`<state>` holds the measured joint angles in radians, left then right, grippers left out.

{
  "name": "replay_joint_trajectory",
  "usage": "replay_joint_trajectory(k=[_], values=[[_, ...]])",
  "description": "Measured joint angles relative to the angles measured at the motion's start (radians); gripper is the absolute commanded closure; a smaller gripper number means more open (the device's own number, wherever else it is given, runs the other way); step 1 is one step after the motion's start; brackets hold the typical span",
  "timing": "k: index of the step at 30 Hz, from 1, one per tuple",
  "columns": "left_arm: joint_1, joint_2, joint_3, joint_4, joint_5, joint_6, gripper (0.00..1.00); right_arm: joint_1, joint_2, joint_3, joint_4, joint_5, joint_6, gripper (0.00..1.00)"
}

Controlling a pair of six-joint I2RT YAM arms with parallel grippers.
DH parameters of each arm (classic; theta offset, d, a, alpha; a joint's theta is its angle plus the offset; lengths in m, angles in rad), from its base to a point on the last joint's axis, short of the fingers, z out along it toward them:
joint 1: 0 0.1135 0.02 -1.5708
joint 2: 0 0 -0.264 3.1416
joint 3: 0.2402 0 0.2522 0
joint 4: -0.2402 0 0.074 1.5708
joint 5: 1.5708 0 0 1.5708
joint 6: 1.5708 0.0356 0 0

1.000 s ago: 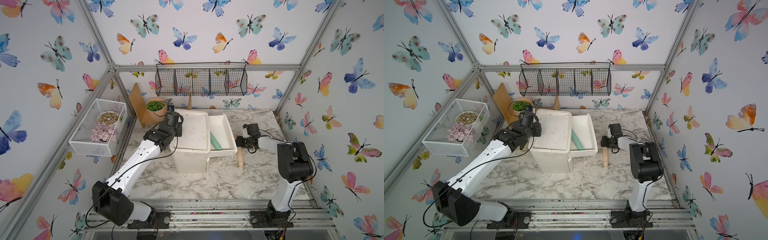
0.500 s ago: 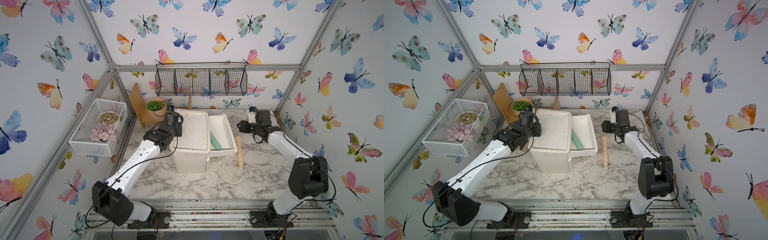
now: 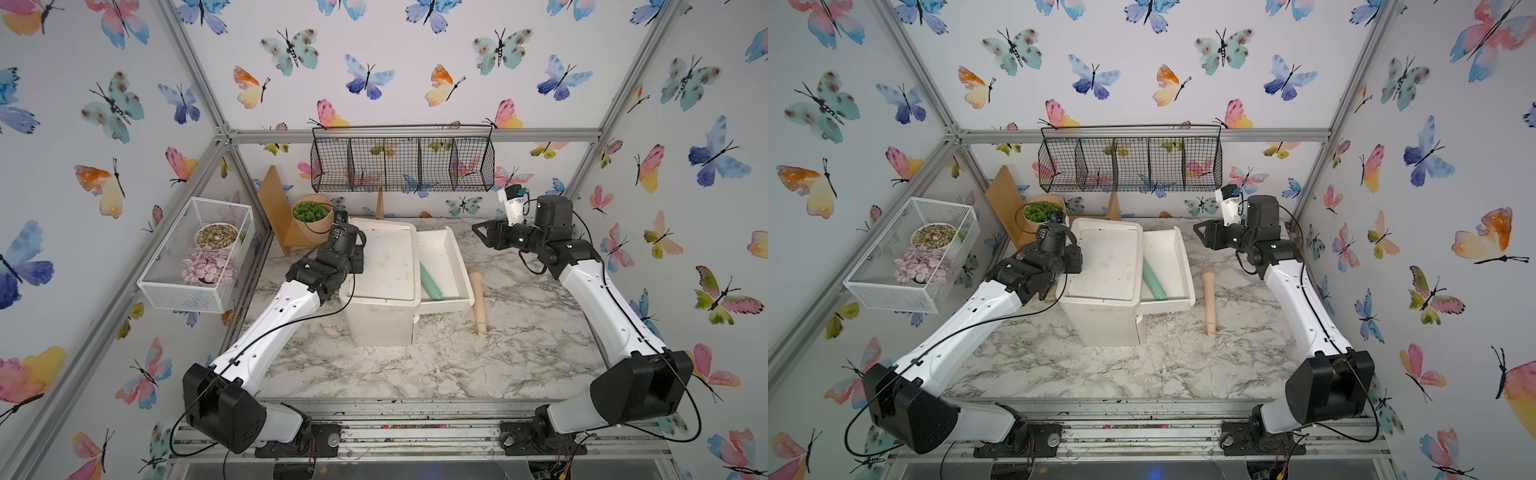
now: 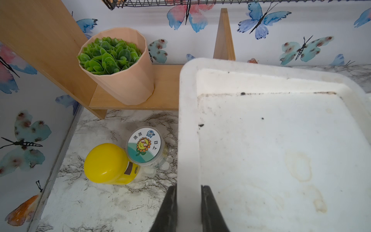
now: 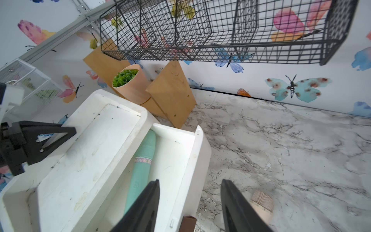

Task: Take the microphone out of the drawer
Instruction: Place the microphone at the center of the board, then pick up the microphone from the drawer.

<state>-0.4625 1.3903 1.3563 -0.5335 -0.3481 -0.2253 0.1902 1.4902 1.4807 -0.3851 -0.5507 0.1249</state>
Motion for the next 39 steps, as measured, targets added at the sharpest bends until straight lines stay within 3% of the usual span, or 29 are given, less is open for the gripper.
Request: replay_joint_trajectory(k=[10,21,39], values=[[0.0,0.0,0.0,0.0,0.0,0.0,1.0,0.127,0.006,0.032,-0.224,-0.029,-0.101,0.46],[0.0,0.0,0.0,0.0,0.0,0.0,1.0,0.29,0.085,0.148,-0.389,0.099,-0.177,0.46],[0.0,-0.001,0.0,-0.001,0.0,-0.001,1.0,0.407,0.19,0.166,-0.445,0.255,-0.198,0.43]])
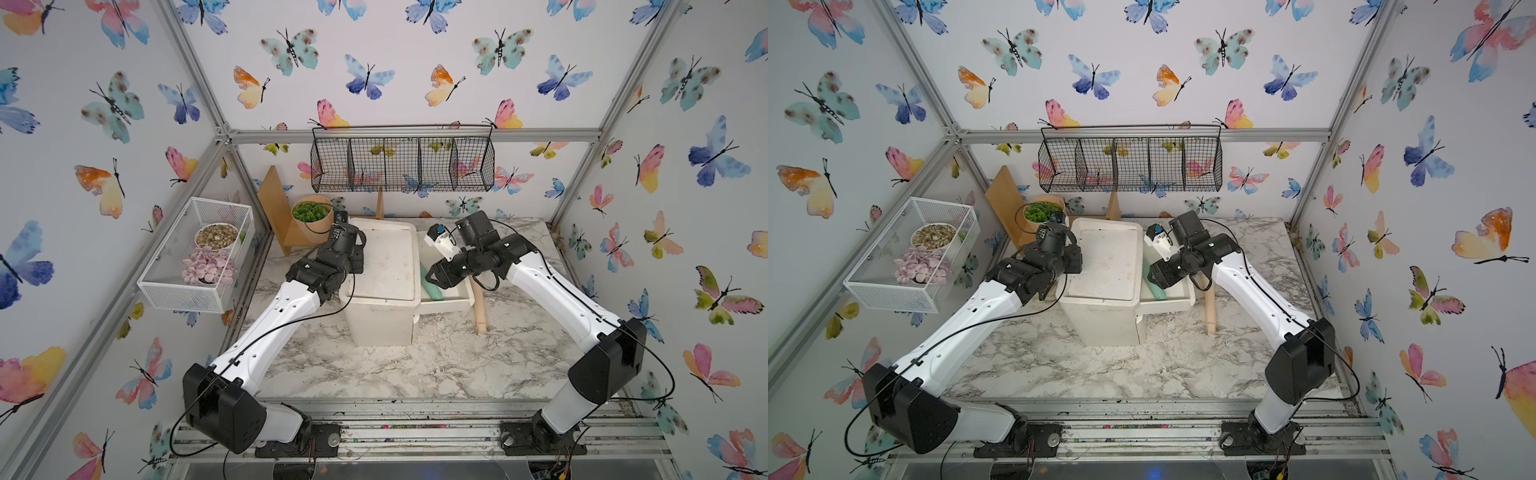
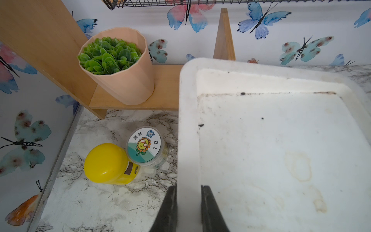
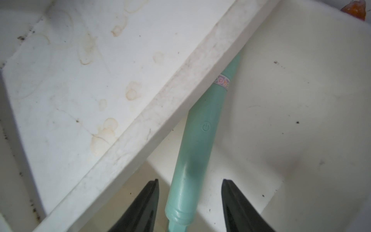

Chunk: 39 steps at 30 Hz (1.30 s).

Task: Take the microphone out of the drawer
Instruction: Pick up the microphone from the drawer.

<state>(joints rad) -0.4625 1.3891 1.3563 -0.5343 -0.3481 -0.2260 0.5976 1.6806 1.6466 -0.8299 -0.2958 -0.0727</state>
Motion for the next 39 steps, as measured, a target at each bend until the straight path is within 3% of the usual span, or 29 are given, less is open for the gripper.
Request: replay_joint_trajectory(k=[24,39], values=[[0.0,-0.007,-0.008,0.004,0.0,-0.002,1.0,0.046,0.06,-0.049,0.089,0.11,0.021,0.44],[0.0,-0.008,-0.008,0.005,-0.001,-0.003,1.0,0.05,0.066,-0.072,0.108,0.165,0.055,0.62]])
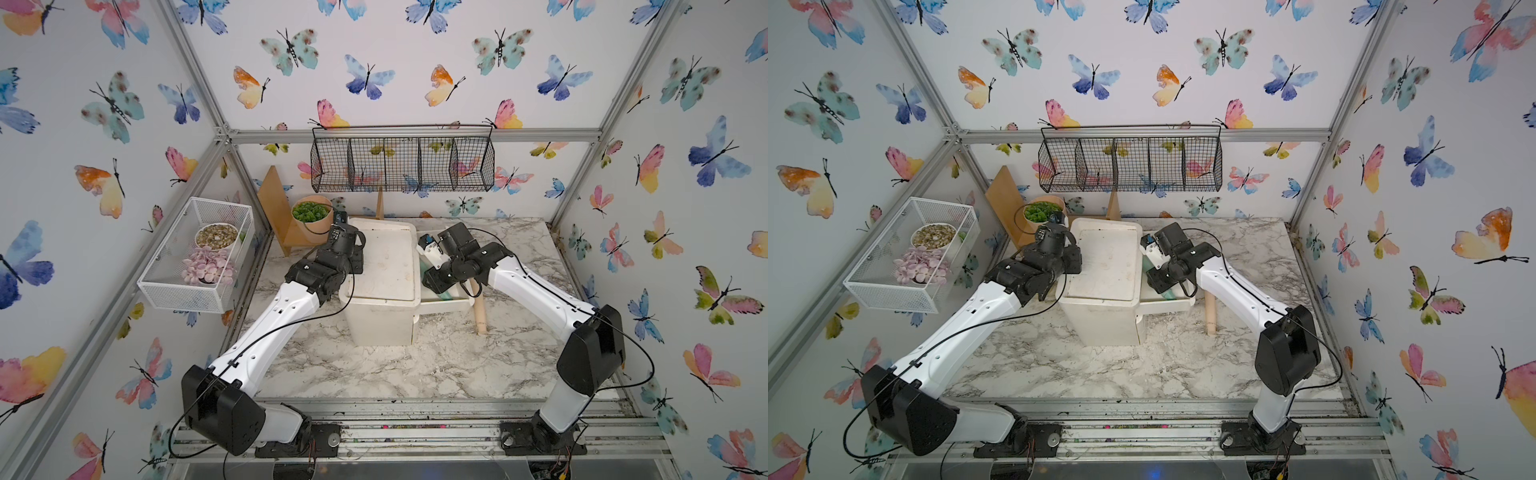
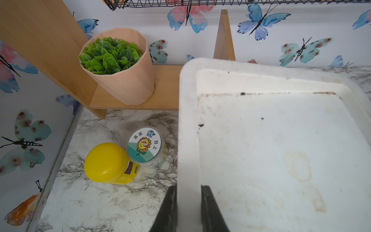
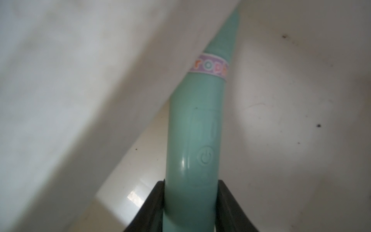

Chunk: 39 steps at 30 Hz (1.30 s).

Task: Take the microphone out of the drawer
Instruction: Pick up the microphone from the drawer.

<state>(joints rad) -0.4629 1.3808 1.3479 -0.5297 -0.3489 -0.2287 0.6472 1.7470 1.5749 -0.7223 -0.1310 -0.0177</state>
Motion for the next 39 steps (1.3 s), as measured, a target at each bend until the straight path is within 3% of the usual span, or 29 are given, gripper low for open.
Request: replay_joint_trajectory(k=[20,39], values=[[0.004,-0.018,-0.018,0.006,-0.013,-0.011,1.0,0.008,-0.023,-0.006,-0.013,0.107,0.152,0.73],[0.004,-0.013,-0.014,0.008,-0.011,-0.003,1.0,0.014,-0.049,0.025,-0.054,0.137,0.198,0.78]])
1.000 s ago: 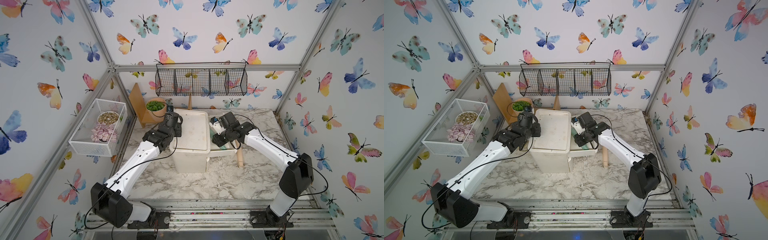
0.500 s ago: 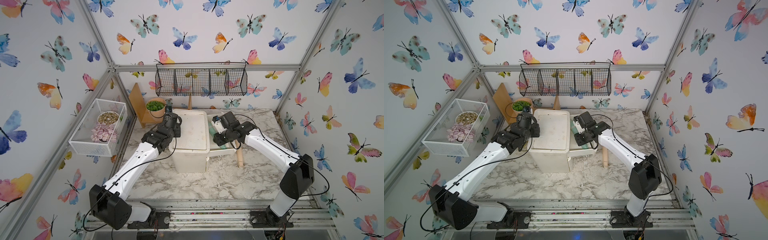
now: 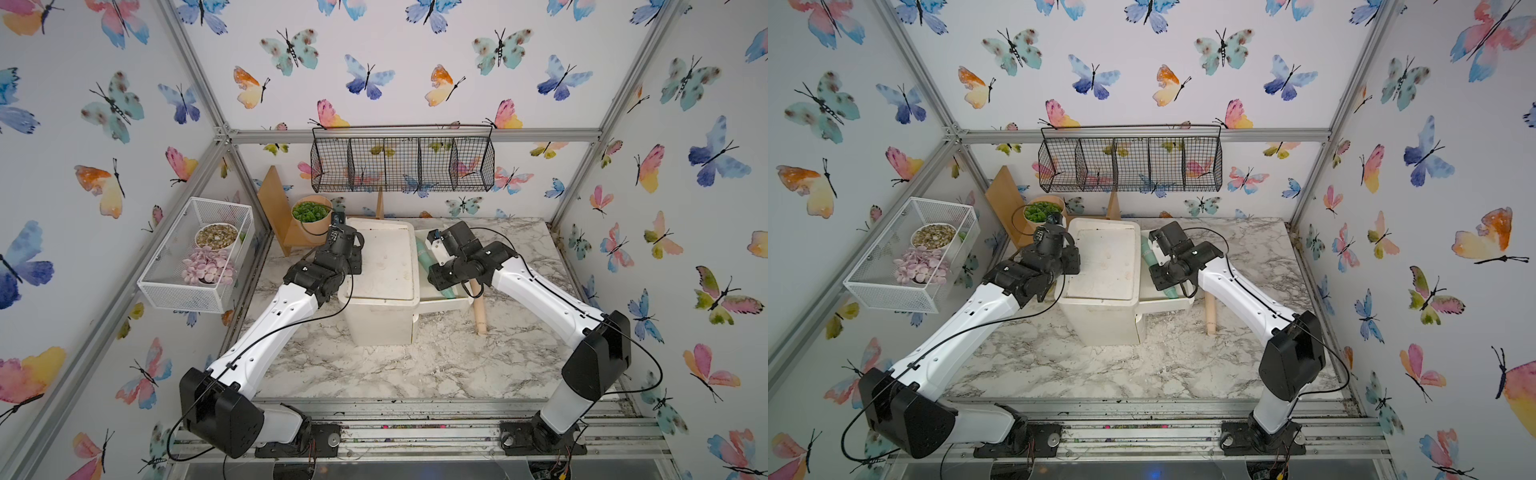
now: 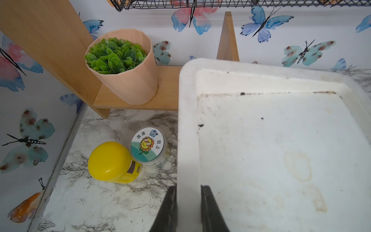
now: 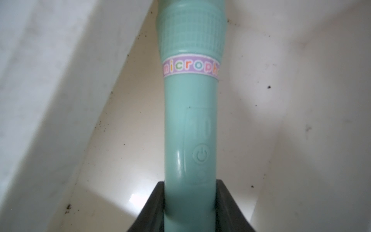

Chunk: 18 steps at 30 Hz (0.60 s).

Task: Take the microphone out of the drawer
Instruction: Pick up the microphone from the drawer.

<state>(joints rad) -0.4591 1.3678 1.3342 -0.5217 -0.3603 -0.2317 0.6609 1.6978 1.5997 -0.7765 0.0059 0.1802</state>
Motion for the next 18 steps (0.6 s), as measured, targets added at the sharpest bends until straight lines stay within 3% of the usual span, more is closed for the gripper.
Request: replay_joint_trajectory(k=[18], values=[[0.0,0.013,0.013,-0.008,0.004,0.002,1.0,-0.001,-0.107,0.017,0.031,0.096,0.019,0.81]])
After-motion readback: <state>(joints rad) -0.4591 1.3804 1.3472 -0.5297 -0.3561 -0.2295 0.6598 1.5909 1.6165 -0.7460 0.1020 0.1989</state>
